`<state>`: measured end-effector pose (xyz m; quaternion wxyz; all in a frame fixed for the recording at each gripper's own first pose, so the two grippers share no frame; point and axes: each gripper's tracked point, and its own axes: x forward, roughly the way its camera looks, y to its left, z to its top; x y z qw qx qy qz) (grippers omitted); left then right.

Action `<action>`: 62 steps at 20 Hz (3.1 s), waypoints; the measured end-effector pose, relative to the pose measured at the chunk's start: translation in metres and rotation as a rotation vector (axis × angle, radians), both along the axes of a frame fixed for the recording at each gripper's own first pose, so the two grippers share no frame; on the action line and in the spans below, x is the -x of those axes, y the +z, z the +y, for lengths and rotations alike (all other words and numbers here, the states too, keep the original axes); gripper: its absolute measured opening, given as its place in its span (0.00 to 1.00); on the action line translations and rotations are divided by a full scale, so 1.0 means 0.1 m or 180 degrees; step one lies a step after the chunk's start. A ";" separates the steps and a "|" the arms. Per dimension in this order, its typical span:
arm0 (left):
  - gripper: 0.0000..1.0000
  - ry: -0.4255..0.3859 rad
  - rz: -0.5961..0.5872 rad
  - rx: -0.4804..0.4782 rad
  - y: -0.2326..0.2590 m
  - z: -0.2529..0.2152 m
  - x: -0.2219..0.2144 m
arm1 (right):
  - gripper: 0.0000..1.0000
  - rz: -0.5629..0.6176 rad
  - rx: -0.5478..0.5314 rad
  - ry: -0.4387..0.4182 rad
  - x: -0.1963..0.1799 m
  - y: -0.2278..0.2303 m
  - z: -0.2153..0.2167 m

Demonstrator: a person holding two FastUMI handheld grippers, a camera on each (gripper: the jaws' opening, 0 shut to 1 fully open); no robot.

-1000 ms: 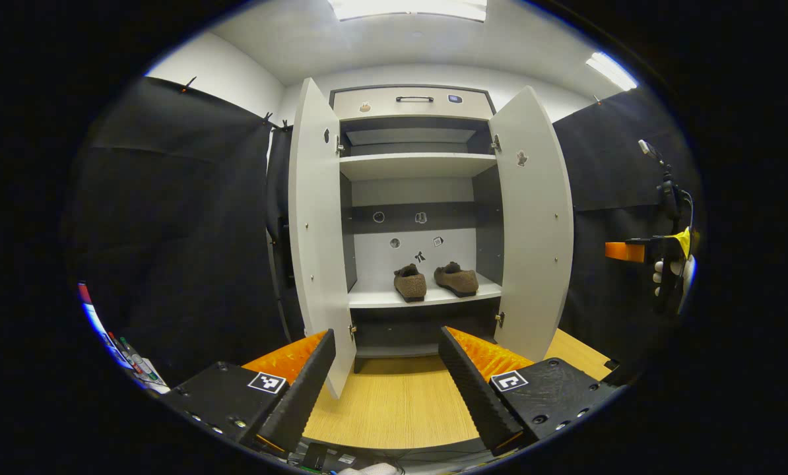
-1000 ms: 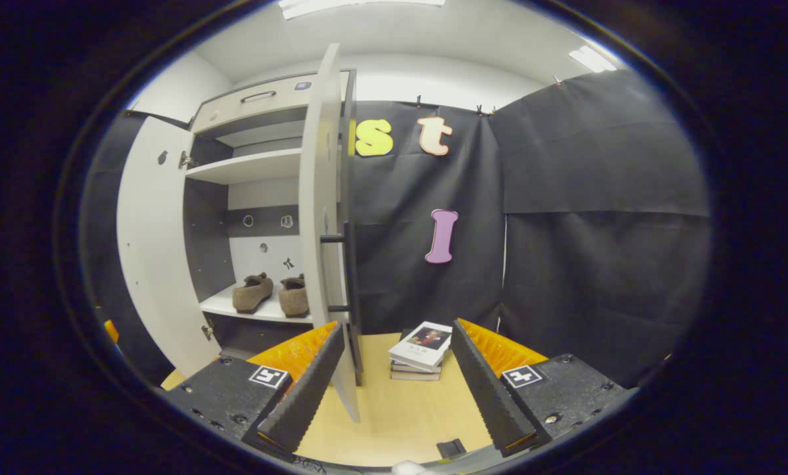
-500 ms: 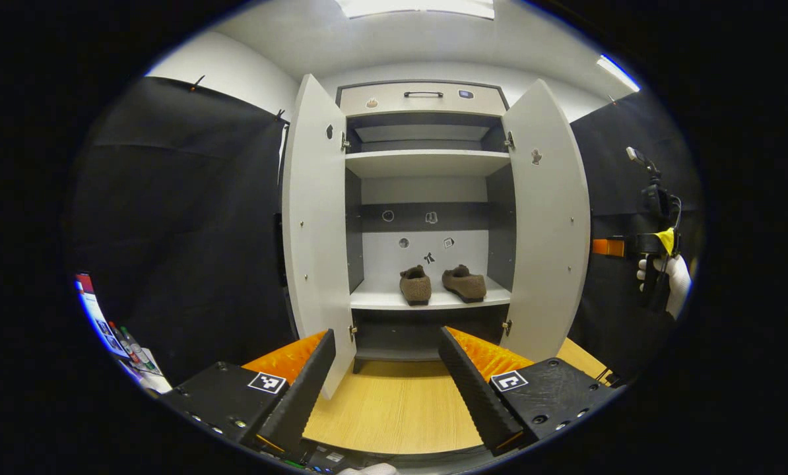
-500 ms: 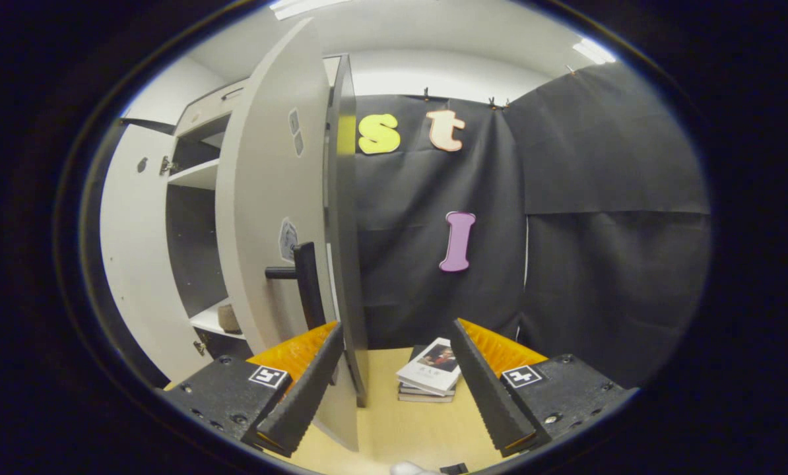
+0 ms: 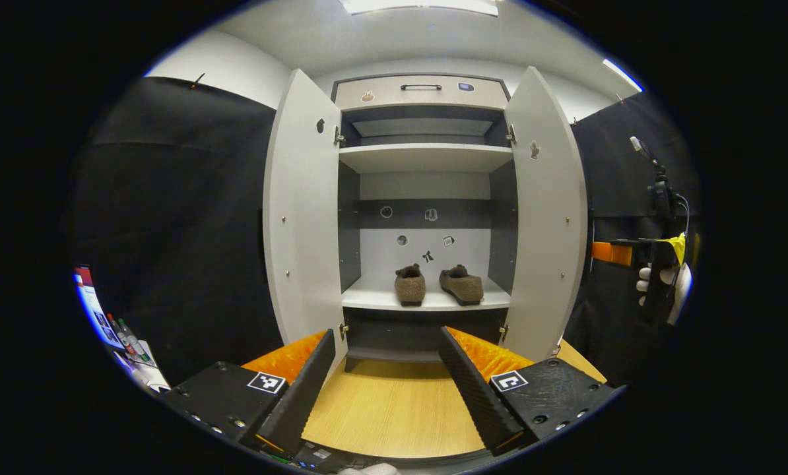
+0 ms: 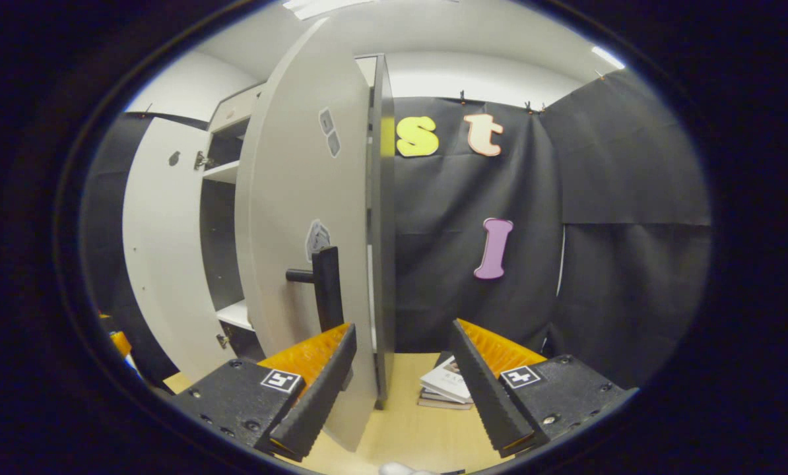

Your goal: Grab one shoe with the right hand and put it into the shoe cabinet, grab the other shoe with the left hand and put it into the shoe cabinet; then close the right door with the right hand and the left door with the left hand.

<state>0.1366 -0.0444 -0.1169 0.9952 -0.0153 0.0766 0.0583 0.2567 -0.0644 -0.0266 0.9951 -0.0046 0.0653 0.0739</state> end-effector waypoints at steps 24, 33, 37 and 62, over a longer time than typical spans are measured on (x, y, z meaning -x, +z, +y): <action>0.96 0.0267 0.0140 -0.0244 -0.22 2.19 -0.37 | 0.99 0.0210 0.0085 0.0312 0.83 -0.36 1.54; 0.96 0.0552 -0.0035 -0.0242 0.03 3.41 -1.39 | 0.97 0.0490 0.0077 -0.0345 1.52 -0.68 1.07; 0.96 0.0500 -0.0114 -0.0264 0.15 3.43 -1.60 | 1.00 0.0546 0.0020 -0.0493 1.64 -0.73 0.93; 1.00 -0.0619 -0.0145 -0.0173 0.08 1.16 -1.84 | 0.96 0.0326 -0.0109 -0.0717 1.95 -0.48 0.69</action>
